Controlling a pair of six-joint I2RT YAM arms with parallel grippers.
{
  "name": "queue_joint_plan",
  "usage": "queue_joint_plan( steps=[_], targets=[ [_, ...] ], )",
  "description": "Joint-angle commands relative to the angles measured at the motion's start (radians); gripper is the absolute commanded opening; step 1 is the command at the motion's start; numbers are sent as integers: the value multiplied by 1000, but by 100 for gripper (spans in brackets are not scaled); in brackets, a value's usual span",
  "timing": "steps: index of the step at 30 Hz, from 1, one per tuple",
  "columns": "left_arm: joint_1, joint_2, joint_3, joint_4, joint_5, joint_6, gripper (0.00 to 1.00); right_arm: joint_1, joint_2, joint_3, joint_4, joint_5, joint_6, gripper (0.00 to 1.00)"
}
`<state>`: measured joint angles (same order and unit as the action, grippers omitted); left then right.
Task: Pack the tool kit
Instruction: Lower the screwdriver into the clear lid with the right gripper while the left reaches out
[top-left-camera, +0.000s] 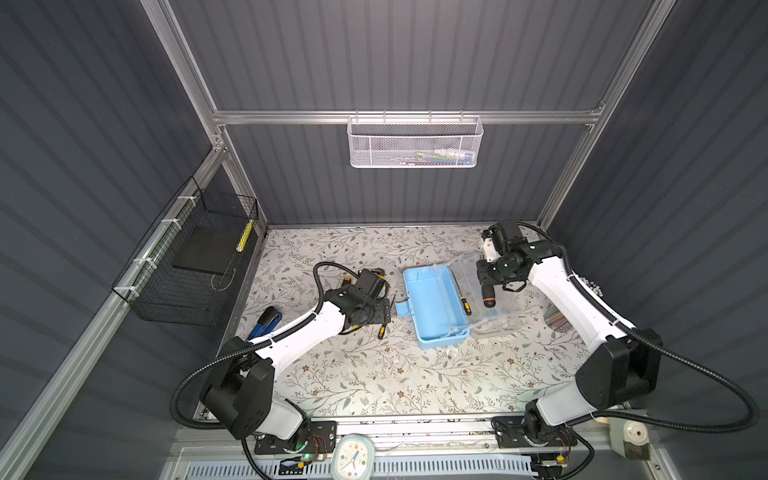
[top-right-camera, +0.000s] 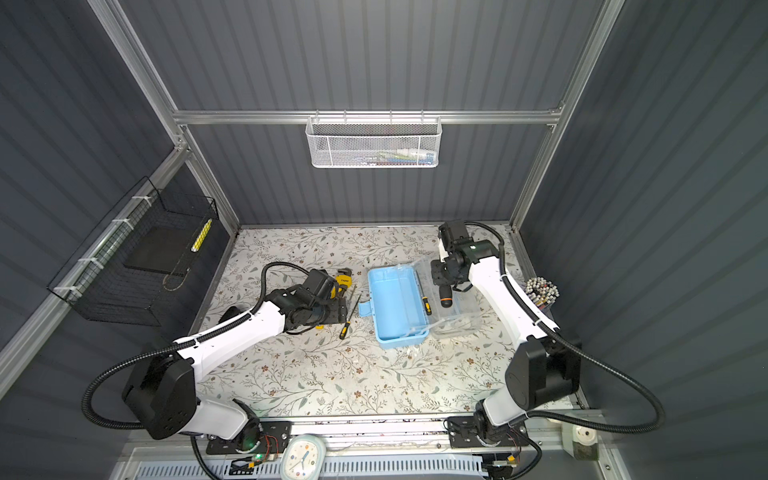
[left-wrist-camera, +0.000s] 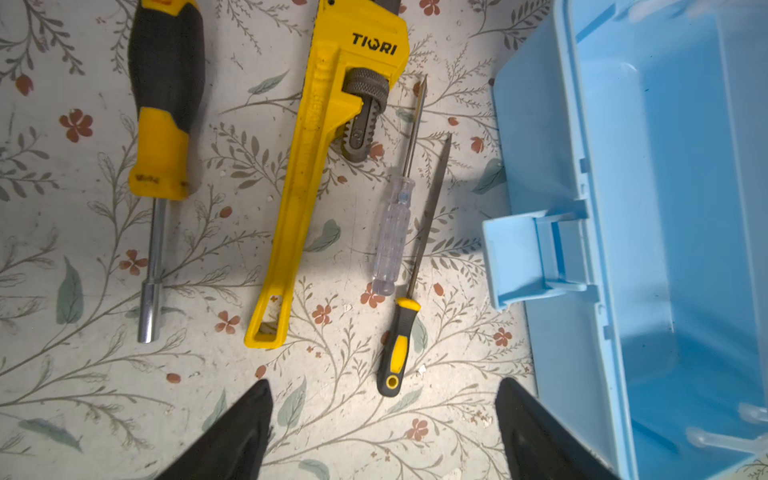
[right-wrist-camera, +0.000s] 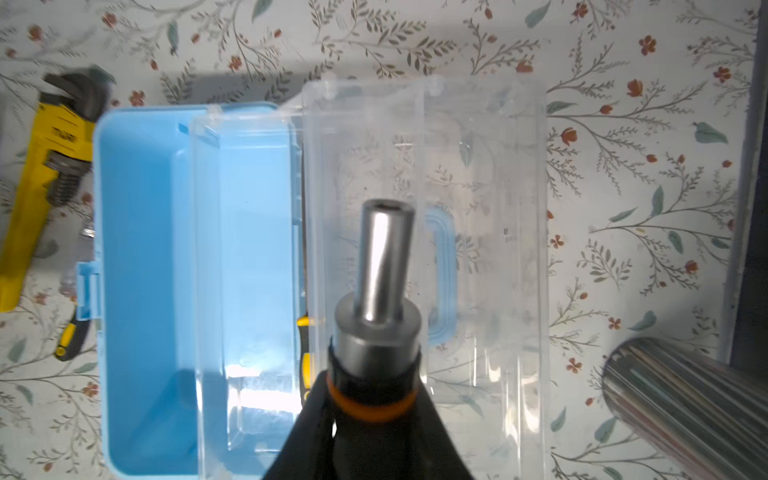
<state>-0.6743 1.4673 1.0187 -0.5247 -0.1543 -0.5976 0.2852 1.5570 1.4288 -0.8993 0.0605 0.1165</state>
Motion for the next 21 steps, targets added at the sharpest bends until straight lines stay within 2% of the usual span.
queue_joint_plan(
  steps=[1,5,10,16,17,21],
  targets=[
    [2,20,-12,-23,4,31,83,9,13,27,-25,64,-65,5],
    [2,28,-9,-15,29,37,78,9,51,39,-9,69,-76,5],
    [2,43,-6,-36,48,56,67,15,99,35,-11,79,-87,8],
    [1,52,-39,1,78,50,56,16,103,7,10,116,-84,23],
    [1,61,-36,-1,83,51,54,16,102,7,11,118,-81,29],
    [-1,94,-31,3,111,41,51,15,97,-10,34,104,-77,36]
  ],
)
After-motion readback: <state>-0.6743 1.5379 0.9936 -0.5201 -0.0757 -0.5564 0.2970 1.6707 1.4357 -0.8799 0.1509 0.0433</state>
